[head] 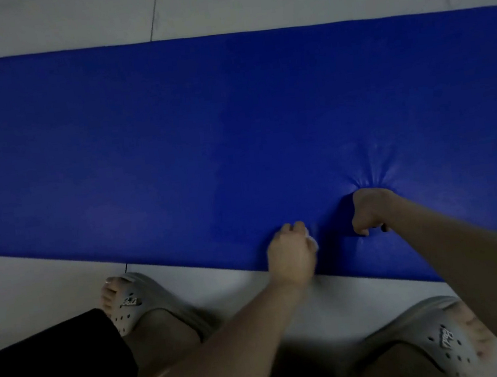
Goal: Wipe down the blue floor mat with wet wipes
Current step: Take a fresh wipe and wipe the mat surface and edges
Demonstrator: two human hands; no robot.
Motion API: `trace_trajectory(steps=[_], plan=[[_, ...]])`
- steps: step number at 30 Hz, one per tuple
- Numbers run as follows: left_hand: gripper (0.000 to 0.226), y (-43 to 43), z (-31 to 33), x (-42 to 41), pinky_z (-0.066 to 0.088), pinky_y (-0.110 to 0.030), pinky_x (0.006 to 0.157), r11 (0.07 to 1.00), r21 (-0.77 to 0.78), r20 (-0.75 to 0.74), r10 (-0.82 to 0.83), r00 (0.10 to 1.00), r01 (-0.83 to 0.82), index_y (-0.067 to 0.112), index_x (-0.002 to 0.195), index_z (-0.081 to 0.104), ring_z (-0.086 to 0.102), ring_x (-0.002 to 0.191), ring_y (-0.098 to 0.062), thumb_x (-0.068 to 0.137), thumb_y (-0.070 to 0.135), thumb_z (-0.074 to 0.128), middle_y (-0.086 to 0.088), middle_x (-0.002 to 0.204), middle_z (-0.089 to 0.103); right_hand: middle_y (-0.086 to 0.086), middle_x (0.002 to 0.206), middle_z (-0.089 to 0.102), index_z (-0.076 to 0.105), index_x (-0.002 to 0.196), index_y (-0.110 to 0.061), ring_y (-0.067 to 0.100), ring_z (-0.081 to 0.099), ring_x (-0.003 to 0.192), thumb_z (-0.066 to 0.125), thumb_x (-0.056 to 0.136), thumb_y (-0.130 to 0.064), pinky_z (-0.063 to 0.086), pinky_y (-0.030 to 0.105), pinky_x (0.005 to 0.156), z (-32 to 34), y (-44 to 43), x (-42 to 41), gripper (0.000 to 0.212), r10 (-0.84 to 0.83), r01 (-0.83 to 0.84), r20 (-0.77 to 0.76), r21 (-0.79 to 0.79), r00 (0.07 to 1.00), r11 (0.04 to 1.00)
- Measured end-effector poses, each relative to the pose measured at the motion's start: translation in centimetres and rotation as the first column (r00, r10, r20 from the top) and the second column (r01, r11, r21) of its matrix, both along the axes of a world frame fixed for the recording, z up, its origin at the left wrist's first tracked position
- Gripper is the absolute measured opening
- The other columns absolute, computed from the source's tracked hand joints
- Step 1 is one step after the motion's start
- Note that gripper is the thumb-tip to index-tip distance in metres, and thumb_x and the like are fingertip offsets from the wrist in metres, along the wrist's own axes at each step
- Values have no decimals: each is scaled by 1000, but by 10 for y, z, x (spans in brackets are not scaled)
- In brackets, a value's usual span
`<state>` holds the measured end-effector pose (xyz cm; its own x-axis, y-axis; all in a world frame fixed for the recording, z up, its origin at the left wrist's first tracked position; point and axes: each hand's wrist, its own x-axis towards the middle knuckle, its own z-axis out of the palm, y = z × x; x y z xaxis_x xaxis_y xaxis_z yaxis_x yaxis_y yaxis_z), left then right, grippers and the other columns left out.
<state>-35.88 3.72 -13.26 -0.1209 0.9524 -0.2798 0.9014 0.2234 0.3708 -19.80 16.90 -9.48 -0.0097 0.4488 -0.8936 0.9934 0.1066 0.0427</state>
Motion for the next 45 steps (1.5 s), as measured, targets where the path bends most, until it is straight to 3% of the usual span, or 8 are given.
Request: trace_trajectory(steps=[9, 14, 18, 23, 32, 37, 42, 45], plan=[[22, -13, -2, 33, 41, -27, 46, 909, 48, -64, -411, 909, 414, 17, 65, 60, 52, 49, -17, 55, 8, 78, -1, 61, 56, 7, 75, 64, 57, 88, -10, 20, 65, 66, 77, 74, -11, 60, 35, 75, -1, 0, 1, 25, -20, 20, 7, -5, 1000, 1000], [14, -9, 1, -53, 43, -26, 47, 970, 72, -85, -227, 970, 234, 16, 60, 57, 55, 50, -26, 47, 19, 58, -3, 59, 55, 4, 64, 60, 58, 79, -9, 20, 61, 60, 76, 74, -11, 58, 32, 70, 0, 0, 1, 18, -5, 5, 5, 3, 1000, 1000], [6, -13, 4, -135, 46, -34, 64, 995, -78, -162, 44, 986, -57, 14, 76, 54, 60, 75, -30, 75, 15, 60, -5, 81, 59, 2, 56, 57, 58, 71, -11, 19, 59, 54, 74, 71, -12, 55, 29, 64, 2, -1, -1, 17, 1, -1, 10, 22, 1000, 1000], [14, -24, 7, -152, 53, -40, 78, 939, 5, -83, 342, 936, -343, 9, 100, 64, 62, 89, -27, 90, 19, 61, -7, 100, 65, 4, 62, 61, 58, 74, -10, 20, 62, 57, 75, 69, -12, 55, 29, 64, 5, -2, -3, 17, -9, 9, 12, 27, 1000, 1000], [20, -37, 2, 29, 55, -32, 60, 982, -61, 7, -179, 984, 179, 16, 81, 64, 60, 64, -19, 70, 17, 79, -2, 75, 63, 5, 85, 66, 50, 88, -14, 21, 67, 73, 75, 69, -17, 61, 36, 81, 5, -3, -2, 31, 29, -29, 14, 41, 999, 999], [20, -33, -7, 25, 56, -32, 62, 925, 34, -45, -377, 925, 378, 17, 80, 67, 59, 62, -18, 65, 10, 79, 0, 73, 62, 6, 72, 66, 59, 82, -11, 22, 68, 69, 75, 68, -14, 62, 36, 77, 1, -3, -1, 21, 13, -14, 19, 32, 1000, 999], [12, -31, -9, -50, 51, -34, 60, 979, 13, -41, -203, 978, 204, 18, 70, 60, 55, 61, -25, 60, 20, 55, -2, 68, 56, 4, 73, 66, 58, 85, -11, 21, 66, 66, 73, 68, -15, 61, 32, 71, -2, -8, 1, 23, 9, -11, 51, 38, 999, 999], [17, -34, -6, -106, 49, -39, 72, 998, -60, -93, 26, 995, -31, 15, 87, 63, 57, 77, -28, 76, 21, 52, -5, 85, 59, 7, 88, 65, 58, 92, -10, 24, 65, 76, 71, 65, -17, 59, 32, 70, -10, -18, 0, 31, -24, 16, 66, 124, 998, 992]])
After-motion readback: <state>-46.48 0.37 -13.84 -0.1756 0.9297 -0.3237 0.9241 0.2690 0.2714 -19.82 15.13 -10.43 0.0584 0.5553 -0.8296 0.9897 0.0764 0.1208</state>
